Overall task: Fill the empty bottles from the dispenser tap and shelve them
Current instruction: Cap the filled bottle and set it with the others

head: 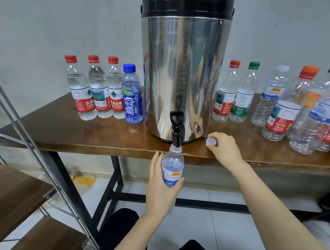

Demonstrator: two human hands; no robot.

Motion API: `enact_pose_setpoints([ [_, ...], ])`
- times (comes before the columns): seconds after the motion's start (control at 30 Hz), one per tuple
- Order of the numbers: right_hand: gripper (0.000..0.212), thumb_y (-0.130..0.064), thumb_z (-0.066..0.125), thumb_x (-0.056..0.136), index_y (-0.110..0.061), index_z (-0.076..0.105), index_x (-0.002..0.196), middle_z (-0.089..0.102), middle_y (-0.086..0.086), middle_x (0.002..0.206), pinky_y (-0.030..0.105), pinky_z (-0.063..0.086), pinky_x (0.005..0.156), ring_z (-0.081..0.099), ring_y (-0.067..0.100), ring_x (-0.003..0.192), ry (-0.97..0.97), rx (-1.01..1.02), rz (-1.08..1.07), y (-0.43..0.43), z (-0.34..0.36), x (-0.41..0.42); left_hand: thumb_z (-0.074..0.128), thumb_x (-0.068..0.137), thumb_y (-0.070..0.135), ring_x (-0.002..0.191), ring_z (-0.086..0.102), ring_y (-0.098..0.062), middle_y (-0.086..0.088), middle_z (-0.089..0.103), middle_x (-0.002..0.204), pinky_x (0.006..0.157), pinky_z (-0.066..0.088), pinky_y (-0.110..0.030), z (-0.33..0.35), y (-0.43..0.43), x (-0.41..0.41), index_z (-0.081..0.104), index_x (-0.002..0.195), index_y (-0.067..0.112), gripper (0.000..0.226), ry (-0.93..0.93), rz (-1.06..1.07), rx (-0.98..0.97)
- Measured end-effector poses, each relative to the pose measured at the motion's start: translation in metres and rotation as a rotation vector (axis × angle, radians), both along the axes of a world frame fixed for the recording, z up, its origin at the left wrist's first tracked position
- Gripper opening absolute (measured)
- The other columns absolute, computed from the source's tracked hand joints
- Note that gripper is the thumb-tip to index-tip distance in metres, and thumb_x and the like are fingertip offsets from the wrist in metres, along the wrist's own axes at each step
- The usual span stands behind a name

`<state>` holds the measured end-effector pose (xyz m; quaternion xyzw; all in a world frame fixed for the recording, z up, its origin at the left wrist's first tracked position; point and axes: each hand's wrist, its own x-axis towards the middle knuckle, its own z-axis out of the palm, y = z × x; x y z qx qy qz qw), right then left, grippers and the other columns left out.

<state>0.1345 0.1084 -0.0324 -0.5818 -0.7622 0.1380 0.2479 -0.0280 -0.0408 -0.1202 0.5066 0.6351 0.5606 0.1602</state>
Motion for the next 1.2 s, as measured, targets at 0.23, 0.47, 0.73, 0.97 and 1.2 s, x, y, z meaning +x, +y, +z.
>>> enact_pose_setpoints([
  [0.23,0.040,-0.027,0.063,0.095,-0.018,0.057,0.133,0.055,0.009,0.134,0.043,0.046,0.094,0.046,0.031,0.123,-0.026,0.021,-0.007,-0.003,0.003,-0.003,0.086,0.072,0.019,0.119,0.040,0.022,0.020,0.034,0.151,0.083,0.042,0.000,0.005,0.011,0.001,0.031,0.146,0.034,0.094,-0.023,-0.013,-0.003],
  [0.47,0.020,-0.026,0.058,0.097,-0.018,0.068,0.111,0.062,-0.007,0.098,0.020,0.043,0.074,0.053,0.004,0.078,0.346,0.508,0.315,-0.041,0.064,-0.029,0.090,0.066,0.030,0.116,0.043,0.018,0.020,0.034,0.142,0.082,0.048,-0.008,0.008,0.016,-0.005,0.039,0.134,0.034,0.085,0.063,-0.007,0.044],
  [0.73,0.026,-0.034,0.064,0.091,-0.010,0.067,0.098,0.060,0.002,0.091,0.044,0.050,0.077,0.058,0.020,0.084,0.061,0.402,0.538,-0.057,0.096,-0.071,0.091,0.062,0.033,0.113,0.043,0.017,0.017,0.033,0.139,0.078,0.043,0.000,0.011,0.020,-0.011,0.044,0.130,0.033,0.083,0.124,-0.042,0.052],
  [0.97,0.032,-0.036,0.056,0.091,-0.010,0.071,0.081,0.062,0.002,0.075,0.038,0.050,0.059,0.058,0.019,0.071,0.192,0.807,0.513,-0.060,0.067,-0.072,0.092,0.061,0.028,0.114,0.044,0.016,0.016,0.033,0.139,0.079,0.041,0.001,0.008,0.021,-0.013,0.046,0.130,0.033,0.083,0.109,-0.055,0.075],
  [1.2,0.025,-0.023,0.060,0.096,-0.005,0.074,0.086,0.063,0.006,0.075,0.037,0.049,0.059,0.056,0.023,0.068,0.199,0.955,0.590,-0.057,0.053,-0.065,0.092,0.061,0.030,0.115,0.043,0.015,0.015,0.033,0.139,0.080,0.040,0.002,0.006,0.022,-0.013,0.048,0.132,0.026,0.083,0.115,-0.044,0.062],
])
